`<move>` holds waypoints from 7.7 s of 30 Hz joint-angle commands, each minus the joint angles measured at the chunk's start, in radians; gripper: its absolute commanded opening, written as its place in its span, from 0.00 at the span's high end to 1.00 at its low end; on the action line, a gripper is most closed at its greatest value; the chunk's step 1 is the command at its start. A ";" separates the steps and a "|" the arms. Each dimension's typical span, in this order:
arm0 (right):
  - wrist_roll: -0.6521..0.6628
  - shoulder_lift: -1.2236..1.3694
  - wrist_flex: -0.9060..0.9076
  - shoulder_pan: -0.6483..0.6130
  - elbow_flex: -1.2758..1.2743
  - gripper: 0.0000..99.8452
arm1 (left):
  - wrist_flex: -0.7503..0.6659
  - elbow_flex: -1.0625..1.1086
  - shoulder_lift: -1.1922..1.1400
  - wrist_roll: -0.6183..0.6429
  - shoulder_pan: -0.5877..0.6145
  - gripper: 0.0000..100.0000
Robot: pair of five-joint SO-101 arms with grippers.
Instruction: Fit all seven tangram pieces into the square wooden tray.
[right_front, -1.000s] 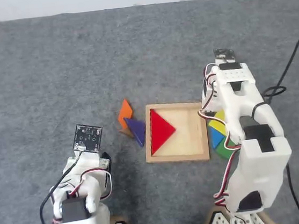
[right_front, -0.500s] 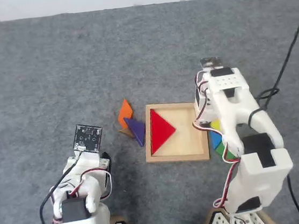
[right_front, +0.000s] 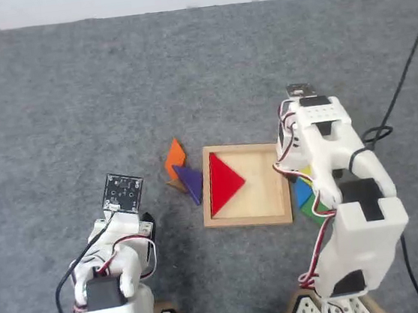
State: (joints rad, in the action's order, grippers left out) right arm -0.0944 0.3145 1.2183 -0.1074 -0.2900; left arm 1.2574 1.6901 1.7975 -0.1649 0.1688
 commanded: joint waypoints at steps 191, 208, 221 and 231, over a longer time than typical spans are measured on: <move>1.151 0.176 -0.064 0.156 0.301 0.58 | 0.003 -0.007 0.015 -0.012 0.005 0.87; 1.148 0.216 0.064 0.214 0.359 0.81 | 0.003 -0.007 0.015 -0.012 0.005 0.87; 0.862 0.159 0.125 0.346 0.430 0.82 | 0.003 -0.007 0.015 -0.012 0.005 0.87; 0.740 0.143 0.148 0.519 0.436 0.82 | 0.003 -0.007 0.015 -0.012 0.005 0.87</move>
State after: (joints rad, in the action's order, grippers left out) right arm 0.6882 0.5309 1.3533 0.3345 0.1059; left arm 1.2574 1.6901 1.7975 -0.1649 0.1688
